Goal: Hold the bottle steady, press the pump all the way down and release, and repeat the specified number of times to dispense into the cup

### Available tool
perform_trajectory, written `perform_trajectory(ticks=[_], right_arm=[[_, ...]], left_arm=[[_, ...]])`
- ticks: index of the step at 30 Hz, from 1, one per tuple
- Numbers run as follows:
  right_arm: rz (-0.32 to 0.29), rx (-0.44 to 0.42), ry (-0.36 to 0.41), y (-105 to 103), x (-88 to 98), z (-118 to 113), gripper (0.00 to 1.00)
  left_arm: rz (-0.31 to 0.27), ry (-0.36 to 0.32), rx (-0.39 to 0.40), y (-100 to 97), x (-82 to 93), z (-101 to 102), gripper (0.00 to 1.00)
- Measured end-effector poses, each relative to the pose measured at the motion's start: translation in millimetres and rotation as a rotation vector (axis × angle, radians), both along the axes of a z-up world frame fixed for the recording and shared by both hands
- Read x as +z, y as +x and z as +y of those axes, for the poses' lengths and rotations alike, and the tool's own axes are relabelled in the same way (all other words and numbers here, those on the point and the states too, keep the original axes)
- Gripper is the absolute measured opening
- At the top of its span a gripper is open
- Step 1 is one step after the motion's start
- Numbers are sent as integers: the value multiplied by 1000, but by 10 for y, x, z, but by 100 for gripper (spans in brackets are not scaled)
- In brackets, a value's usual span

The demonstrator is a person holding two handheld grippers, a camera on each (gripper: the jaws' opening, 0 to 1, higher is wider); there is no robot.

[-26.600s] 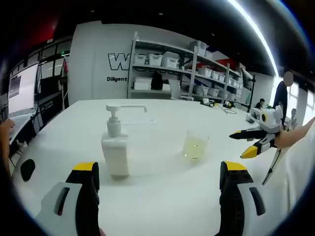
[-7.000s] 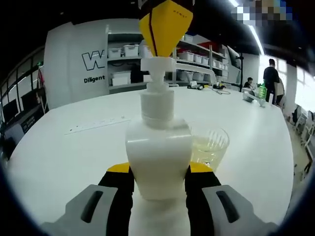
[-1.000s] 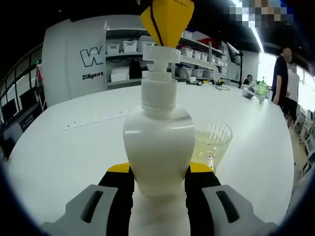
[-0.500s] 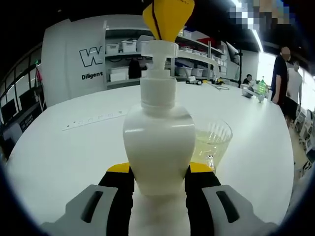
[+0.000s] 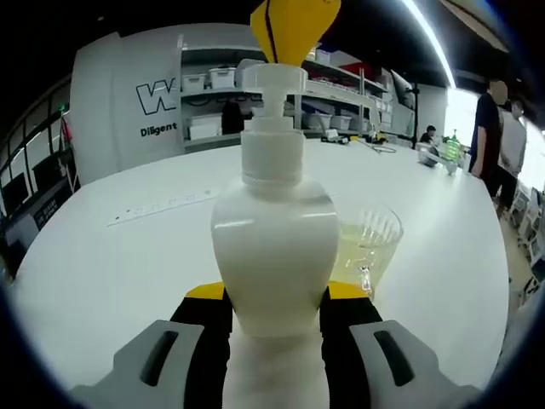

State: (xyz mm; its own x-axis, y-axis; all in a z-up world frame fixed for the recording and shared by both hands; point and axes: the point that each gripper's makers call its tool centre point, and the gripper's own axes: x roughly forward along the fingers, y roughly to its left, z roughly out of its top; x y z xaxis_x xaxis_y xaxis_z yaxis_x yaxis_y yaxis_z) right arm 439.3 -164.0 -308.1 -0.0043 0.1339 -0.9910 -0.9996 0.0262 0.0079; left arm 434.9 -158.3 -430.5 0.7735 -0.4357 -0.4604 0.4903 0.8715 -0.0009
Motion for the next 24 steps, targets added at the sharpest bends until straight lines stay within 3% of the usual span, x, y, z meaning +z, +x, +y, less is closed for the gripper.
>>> perform_trajectory(ticks=[13,14,15,16,18,19,24], right_arm=[[1,12,60,-22,44,1,0],[2,10,59,-20,45,-1,5],[62,6,71,-123,55,6,12],[84,-31,78,-176,73,4,18],[26,28,81,-123,68,-7,15],[19,14,94,-106,68,-21,12],[69,-28,168,-144,91,4,20]], left_arm=[[2,-2,3,3,-22,6,38],[3,-5,4,3,-22,6,38],[2,-6,4,5,-21,5,38],[4,-5,4,2,-24,7,38],[3,-3,2,5,-30,10,38],[4,-10,4,3,-30,9,38],[6,-11,5,-1,-32,8,38]])
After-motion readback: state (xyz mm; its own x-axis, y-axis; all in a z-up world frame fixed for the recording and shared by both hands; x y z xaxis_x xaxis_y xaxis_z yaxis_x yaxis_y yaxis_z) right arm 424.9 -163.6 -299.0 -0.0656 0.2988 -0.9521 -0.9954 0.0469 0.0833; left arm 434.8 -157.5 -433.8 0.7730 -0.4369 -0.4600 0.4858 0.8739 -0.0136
